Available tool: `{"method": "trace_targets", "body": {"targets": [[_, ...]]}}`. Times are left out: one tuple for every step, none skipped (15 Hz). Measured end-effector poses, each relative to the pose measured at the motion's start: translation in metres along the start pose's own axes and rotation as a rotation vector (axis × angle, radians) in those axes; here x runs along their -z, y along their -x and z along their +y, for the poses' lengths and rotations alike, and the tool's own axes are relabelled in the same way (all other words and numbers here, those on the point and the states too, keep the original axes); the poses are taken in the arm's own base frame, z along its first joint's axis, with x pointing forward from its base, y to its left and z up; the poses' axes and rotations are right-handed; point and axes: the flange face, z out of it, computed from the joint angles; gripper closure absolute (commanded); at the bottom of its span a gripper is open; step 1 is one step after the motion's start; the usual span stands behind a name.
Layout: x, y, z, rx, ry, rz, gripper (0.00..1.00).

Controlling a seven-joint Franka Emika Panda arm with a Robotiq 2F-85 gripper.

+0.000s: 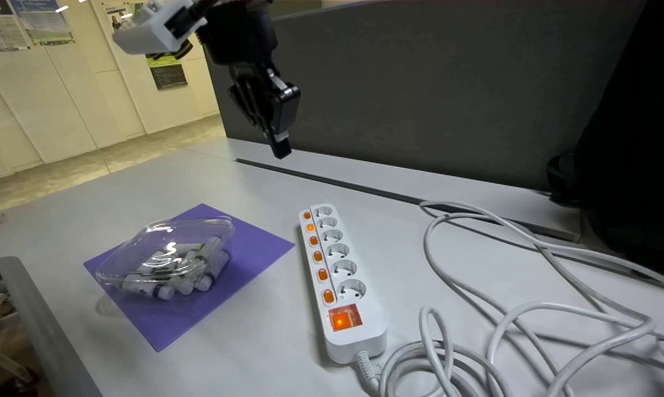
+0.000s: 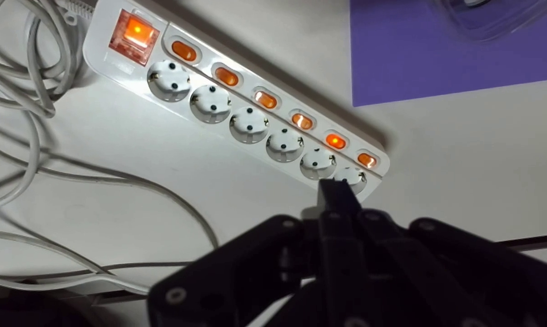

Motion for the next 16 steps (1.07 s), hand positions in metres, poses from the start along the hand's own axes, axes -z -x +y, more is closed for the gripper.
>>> {"method": "trace_targets", "body": {"targets": [[-0.001, 0.000, 0.002, -0.006, 0.002, -0.002, 1.00], [-0.005, -0.001, 0.006, -0.016, 0.005, -0.008, 1.00], [-0.009, -0.002, 0.010, -0.026, 0.008, -0.017, 1.00], [-0.015, -0.004, 0.014, -0.034, 0.011, -0.027, 1.00], [-0.022, -0.006, 0.017, -0.041, 0.015, -0.037, 1.00], [-0.030, -0.009, 0.019, -0.047, 0.019, -0.048, 1.00], [-0.038, -0.012, 0.021, -0.051, 0.022, -0.056, 1.00], [-0.045, -0.015, 0.021, -0.053, 0.025, -0.064, 1.00], [-0.052, -0.019, 0.021, -0.054, 0.029, -0.070, 1.00], [-0.059, -0.023, 0.019, -0.052, 0.033, -0.074, 1.00], [-0.066, -0.027, 0.016, -0.049, 0.038, -0.078, 1.00], [-0.074, -0.031, 0.012, -0.043, 0.045, -0.082, 1.00], [-0.081, -0.034, 0.008, -0.038, 0.051, -0.086, 1.00], [-0.088, -0.038, 0.003, -0.030, 0.058, -0.091, 1.00], [-0.094, -0.040, -0.002, -0.023, 0.063, -0.097, 1.00], [-0.100, -0.042, -0.008, -0.016, 0.065, -0.103, 1.00]]}}
